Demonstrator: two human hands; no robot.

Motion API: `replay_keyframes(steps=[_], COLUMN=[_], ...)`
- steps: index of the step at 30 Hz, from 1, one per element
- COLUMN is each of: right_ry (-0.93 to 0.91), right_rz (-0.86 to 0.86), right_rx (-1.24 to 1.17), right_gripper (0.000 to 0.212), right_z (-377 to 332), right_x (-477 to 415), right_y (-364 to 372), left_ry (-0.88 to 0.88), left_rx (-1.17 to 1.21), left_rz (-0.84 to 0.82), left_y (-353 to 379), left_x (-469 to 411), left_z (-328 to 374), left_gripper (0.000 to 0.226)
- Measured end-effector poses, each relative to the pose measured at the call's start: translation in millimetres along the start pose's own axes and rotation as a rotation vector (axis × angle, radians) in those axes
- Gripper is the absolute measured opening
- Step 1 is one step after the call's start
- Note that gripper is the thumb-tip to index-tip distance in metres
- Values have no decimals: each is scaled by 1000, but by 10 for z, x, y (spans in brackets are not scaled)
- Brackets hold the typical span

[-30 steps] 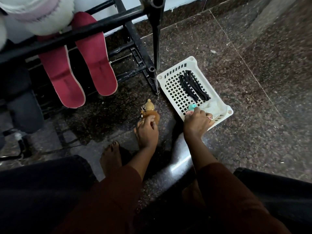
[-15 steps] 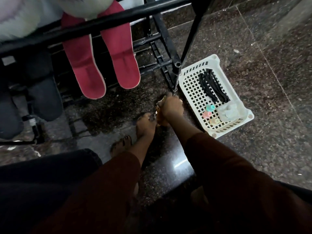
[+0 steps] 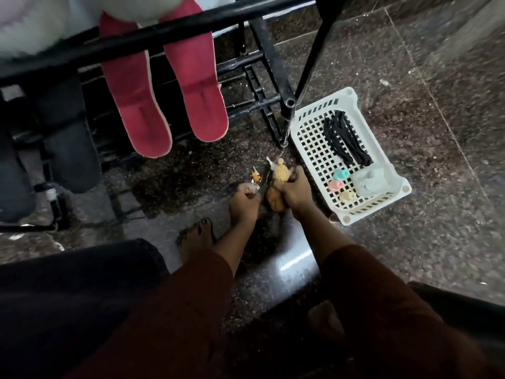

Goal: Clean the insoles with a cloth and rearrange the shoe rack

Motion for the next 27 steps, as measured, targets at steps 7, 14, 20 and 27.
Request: replay_keyframes(steps=[7,14,20,27], right_ry=[-30,-203,-139,-146], right_rz=[-51,123,149,9], right_rx=[-373,-240,-22,407], right_gripper=[39,39,32,28], right_z=[-122,-636,-903,-967], right_x=[229,35,-461,-717], right_y=[-381,-906,-1121,-963], left_ry=[208,468,338,138], left_rx=[286,326,364,93], left_rz=[44,-63,-62,-157], left_y=[47,280,568,796], left_x=[194,18,-439,-740], left_z=[338,1199,1608,1569], left_gripper=[35,34,34,30])
Point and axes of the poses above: each hand's wrist, its own x-axis away from the middle knuckle, its own y-axis out of the palm, z = x × y, the point moved 2 cm from there along -x, towards the middle knuckle, and after that the axes turned 14 degrees about y, right-handed, at the moved point
